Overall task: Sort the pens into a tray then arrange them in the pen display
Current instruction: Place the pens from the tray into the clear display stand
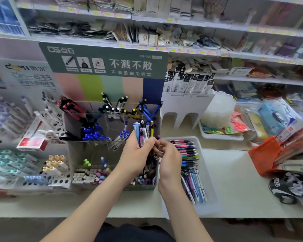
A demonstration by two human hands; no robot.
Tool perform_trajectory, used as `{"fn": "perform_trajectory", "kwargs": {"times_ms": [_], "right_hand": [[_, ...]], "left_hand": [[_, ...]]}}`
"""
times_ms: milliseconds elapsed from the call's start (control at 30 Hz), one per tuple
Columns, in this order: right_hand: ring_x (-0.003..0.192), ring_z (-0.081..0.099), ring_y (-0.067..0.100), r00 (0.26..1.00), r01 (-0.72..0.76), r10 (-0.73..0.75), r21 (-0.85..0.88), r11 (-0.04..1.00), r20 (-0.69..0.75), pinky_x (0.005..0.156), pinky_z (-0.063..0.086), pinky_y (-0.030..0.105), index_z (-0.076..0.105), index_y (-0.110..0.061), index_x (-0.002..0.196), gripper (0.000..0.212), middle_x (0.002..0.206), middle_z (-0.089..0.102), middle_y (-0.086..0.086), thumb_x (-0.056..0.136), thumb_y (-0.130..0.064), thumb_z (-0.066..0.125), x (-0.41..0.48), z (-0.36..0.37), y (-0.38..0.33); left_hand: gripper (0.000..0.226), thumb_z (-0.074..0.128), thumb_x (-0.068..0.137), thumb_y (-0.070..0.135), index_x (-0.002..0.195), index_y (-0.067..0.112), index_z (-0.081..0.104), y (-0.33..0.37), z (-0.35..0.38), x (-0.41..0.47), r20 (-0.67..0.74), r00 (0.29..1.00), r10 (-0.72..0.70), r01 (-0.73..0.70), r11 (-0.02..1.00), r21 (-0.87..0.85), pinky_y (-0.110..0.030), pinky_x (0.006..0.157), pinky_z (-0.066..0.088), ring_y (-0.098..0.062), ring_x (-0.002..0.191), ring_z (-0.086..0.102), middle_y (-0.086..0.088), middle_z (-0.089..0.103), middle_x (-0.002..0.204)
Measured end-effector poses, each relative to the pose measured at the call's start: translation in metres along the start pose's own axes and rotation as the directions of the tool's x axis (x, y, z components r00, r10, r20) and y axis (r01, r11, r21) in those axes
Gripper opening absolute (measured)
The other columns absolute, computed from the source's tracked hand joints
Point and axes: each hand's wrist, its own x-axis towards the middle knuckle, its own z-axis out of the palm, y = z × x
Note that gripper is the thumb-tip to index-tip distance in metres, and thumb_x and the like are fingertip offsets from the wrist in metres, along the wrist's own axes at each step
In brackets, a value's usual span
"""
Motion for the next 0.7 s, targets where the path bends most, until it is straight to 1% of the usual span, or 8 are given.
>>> {"fn": "perform_trajectory", "kwargs": {"times_ms": [67,167,200,300,400,500,600,700], "right_hand": [[0.086,0.071,0.012,0.985,0.159,-0.16,0.022,0.987,0.058,0.072,0.057,0.025,0.078,-0.022,0.115,0.029,0.097,0.078,0.001,0.107,-0.016,0.051,-0.001,0.012,-0.005],[0.102,0.075,0.017,0.938,0.323,-0.307,-0.083,0.943,0.164,0.09,0.063,0.046,0.078,-0.033,0.12,0.025,0.111,0.078,-0.002,0.098,-0.04,0.069,0.004,0.031,-0.007],[0.101,0.076,0.019,0.933,0.34,-0.318,-0.122,0.933,0.169,0.09,0.063,0.052,0.079,-0.034,0.117,0.026,0.109,0.079,-0.002,0.094,-0.042,0.073,0.005,0.037,-0.008],[0.087,0.074,0.021,0.926,0.359,-0.333,-0.147,0.921,0.179,0.082,0.062,0.061,0.078,-0.033,0.111,0.018,0.098,0.079,-0.001,0.094,-0.038,0.074,0.008,0.053,-0.015],[0.09,0.072,0.02,0.889,0.446,-0.429,-0.093,0.89,0.157,0.086,0.061,0.051,0.065,-0.027,0.116,0.011,0.099,0.075,0.001,0.106,-0.025,0.062,0.008,0.064,-0.025],[0.084,0.067,0.021,0.812,0.583,-0.583,0.014,0.812,0.017,0.077,0.055,0.033,0.05,-0.017,0.122,0.009,0.095,0.072,0.006,0.113,-0.015,0.047,0.003,0.072,-0.038],[0.083,0.066,0.02,0.679,0.723,-0.717,-0.028,0.691,-0.155,0.075,0.054,0.03,0.043,-0.009,0.123,0.01,0.096,0.068,0.004,0.114,-0.011,0.042,0.005,0.073,-0.047],[0.091,0.069,0.023,0.559,0.808,-0.821,-0.146,0.571,-0.117,0.081,0.058,0.034,0.04,-0.011,0.122,0.01,0.107,0.068,0.009,0.113,-0.01,0.043,0.017,0.073,-0.045]], "left_hand": [[0.015,0.064,0.105,0.018,0.11,0.004,0.067,0.003,-0.016,0.001,0.053,0.999,0.0,0.0,1.0,0.009,-0.046,0.089,0.059,-0.024,0.083,0.073,-0.008,0.077,0.09],[0.019,0.064,0.107,0.022,0.122,0.013,0.069,0.011,-0.039,0.001,0.141,0.99,0.003,0.002,0.999,-0.037,-0.046,0.096,0.059,-0.026,0.106,0.076,-0.007,0.08,0.11],[0.019,0.063,0.107,0.023,0.124,0.015,0.07,0.013,-0.046,0.002,0.152,0.988,0.0,0.009,0.998,-0.061,-0.044,0.097,0.06,-0.026,0.109,0.076,-0.007,0.08,0.113],[0.015,0.061,0.108,0.017,0.118,0.011,0.07,0.02,-0.063,0.006,0.109,0.994,0.0,0.007,0.998,-0.068,-0.035,0.082,0.061,-0.023,0.093,0.077,-0.01,0.08,0.103],[0.015,0.059,0.108,0.014,0.109,0.005,0.072,0.024,-0.076,0.014,-0.004,1.0,0.009,-0.009,0.999,-0.03,-0.032,0.079,0.058,-0.016,0.083,0.075,-0.004,0.079,0.095],[0.02,0.057,0.108,0.019,0.11,0.008,0.073,0.027,-0.085,0.027,-0.114,0.993,0.013,-0.007,0.999,0.054,-0.037,0.084,0.058,-0.015,0.082,0.075,0.004,0.079,0.093],[0.015,0.053,0.109,0.022,0.115,0.015,0.065,0.028,-0.09,0.03,-0.127,0.992,0.008,-0.002,0.999,0.05,-0.049,0.093,0.059,-0.019,0.087,0.076,0.004,0.081,0.091],[0.01,0.053,0.111,0.028,0.116,0.024,0.06,0.029,-0.09,0.029,-0.089,0.996,0.017,-0.013,0.999,0.039,-0.049,0.097,0.056,-0.021,0.095,0.076,-0.002,0.08,0.084]]}}
